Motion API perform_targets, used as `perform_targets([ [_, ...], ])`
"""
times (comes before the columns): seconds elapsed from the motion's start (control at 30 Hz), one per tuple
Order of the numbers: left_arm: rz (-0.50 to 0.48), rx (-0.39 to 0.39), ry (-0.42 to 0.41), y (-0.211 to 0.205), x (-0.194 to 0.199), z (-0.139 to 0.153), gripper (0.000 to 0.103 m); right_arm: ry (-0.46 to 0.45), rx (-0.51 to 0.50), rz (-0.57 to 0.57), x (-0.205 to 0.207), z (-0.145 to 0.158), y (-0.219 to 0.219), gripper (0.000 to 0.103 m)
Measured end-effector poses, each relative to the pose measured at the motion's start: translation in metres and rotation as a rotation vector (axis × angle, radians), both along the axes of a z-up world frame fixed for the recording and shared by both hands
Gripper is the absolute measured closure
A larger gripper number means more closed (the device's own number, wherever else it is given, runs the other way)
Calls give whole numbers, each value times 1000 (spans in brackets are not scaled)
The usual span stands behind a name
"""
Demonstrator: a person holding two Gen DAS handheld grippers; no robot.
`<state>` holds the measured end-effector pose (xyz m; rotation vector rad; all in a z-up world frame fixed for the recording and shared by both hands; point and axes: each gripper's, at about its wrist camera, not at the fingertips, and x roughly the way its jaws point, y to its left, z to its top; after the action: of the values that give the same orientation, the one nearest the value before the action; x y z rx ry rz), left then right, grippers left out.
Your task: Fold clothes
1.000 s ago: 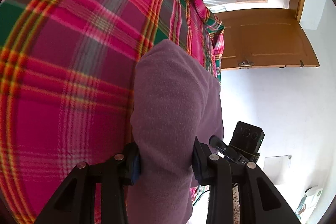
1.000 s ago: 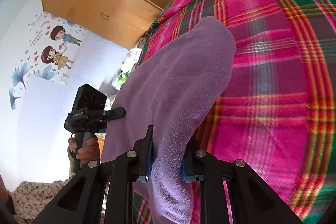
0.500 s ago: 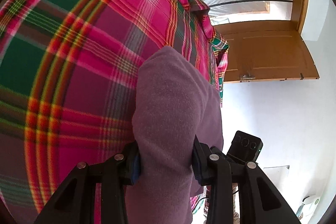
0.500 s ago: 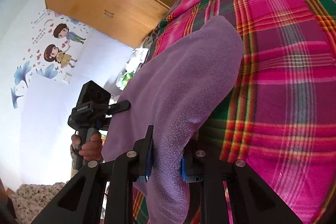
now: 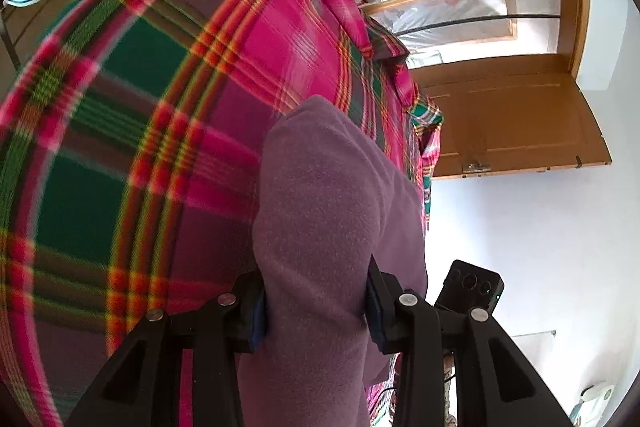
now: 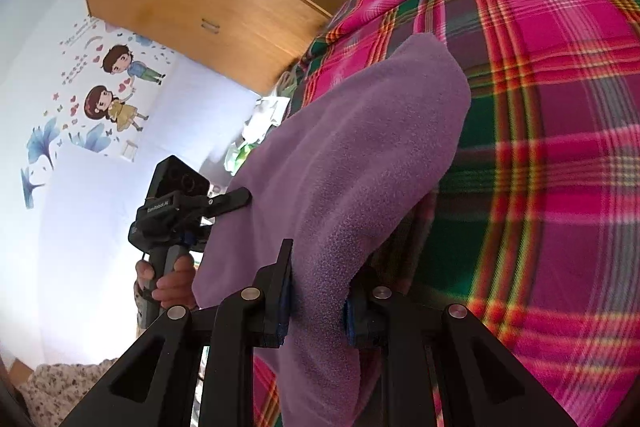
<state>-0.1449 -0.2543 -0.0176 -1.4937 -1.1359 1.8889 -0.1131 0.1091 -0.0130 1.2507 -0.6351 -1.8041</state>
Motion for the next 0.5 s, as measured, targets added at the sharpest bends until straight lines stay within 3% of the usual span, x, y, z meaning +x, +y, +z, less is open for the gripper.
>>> perform_targets([
  [0.5,59,5,16,-30,-15,-3,63,1,-5,-6,-18,-6,-18,82],
])
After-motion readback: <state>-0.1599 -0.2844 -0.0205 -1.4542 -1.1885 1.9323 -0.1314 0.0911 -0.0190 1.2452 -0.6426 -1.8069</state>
